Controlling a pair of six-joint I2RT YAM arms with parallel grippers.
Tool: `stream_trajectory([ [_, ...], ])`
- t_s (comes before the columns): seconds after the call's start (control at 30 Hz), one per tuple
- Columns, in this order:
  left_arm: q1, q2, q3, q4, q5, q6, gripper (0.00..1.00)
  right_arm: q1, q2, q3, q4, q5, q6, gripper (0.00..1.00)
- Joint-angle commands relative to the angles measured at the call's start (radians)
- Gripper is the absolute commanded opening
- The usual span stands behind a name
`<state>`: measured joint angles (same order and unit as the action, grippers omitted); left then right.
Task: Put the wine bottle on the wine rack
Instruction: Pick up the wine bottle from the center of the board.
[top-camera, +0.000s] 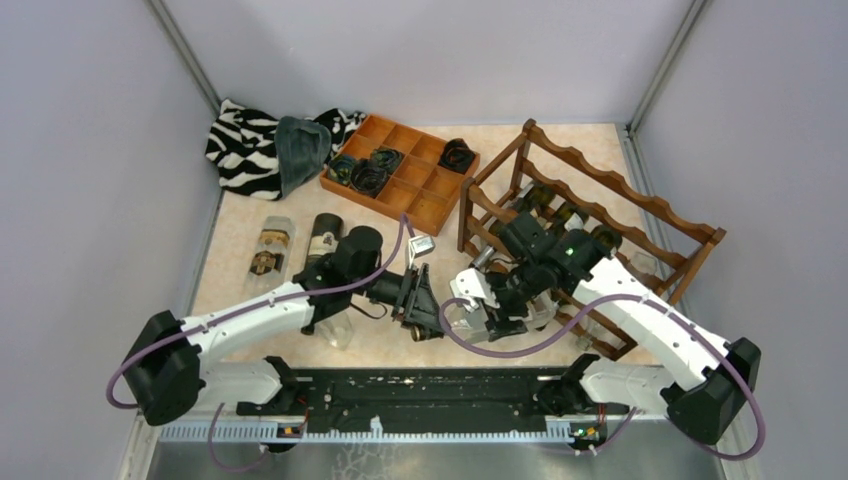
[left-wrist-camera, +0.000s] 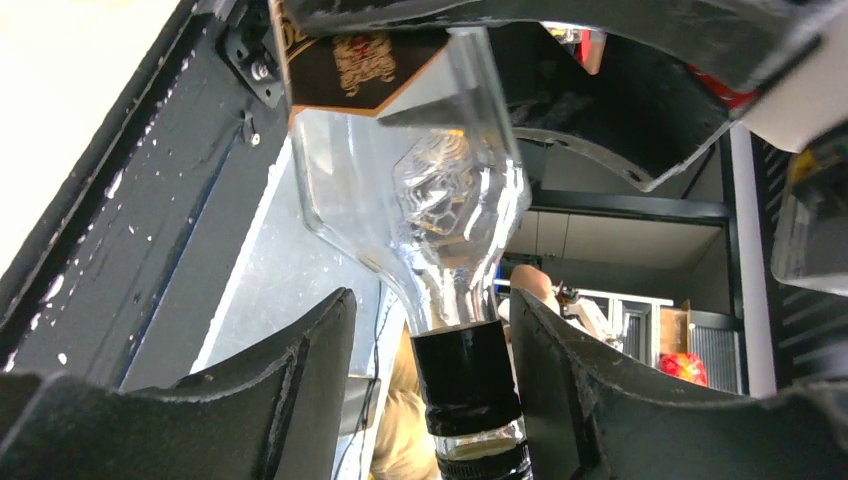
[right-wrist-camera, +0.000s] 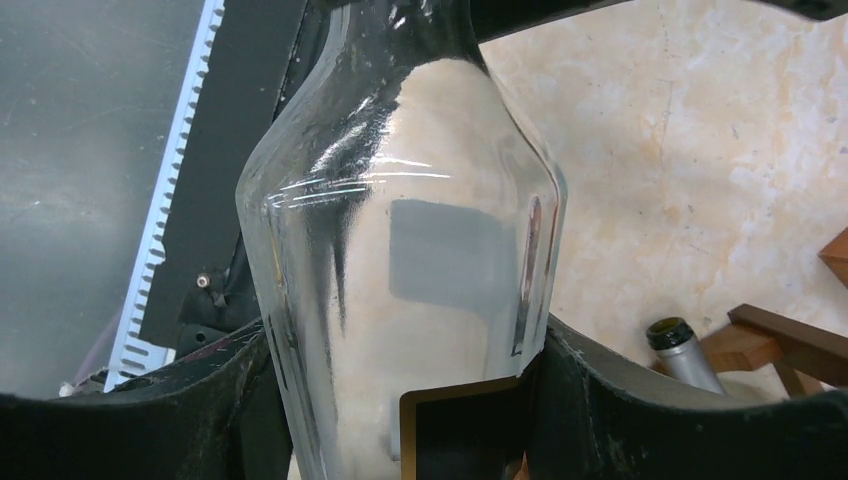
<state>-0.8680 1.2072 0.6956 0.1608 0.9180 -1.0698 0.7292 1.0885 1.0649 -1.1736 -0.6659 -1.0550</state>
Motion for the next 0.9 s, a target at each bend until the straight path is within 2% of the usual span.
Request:
stream_trajectory([
  [0.0, 0.003, 0.03, 0.059, -0.141, -0.004, 0.093, 0.63, 0.032, 0.016, 0.146, 0.006, -0.022, 0.001, 0.0],
  [0.1, 0.003, 0.049, 0.075, -0.201, -0.016, 0.118, 0.63, 0.042, 0.036, 0.181, -0.003, -0.015, 0.011, 0.0],
  [0.3, -0.002, 0.082, 0.099, -0.211, -0.001, 0.128, 0.61, 0.095, 0.077, 0.189, 0.013, 0.086, 0.049, 0.0],
  [0.87, -0.011, 0.113, 0.133, -0.265, 0.004, 0.174, 0.55, 0.124, 0.127, 0.236, 0.043, 0.124, 0.113, 0.0],
])
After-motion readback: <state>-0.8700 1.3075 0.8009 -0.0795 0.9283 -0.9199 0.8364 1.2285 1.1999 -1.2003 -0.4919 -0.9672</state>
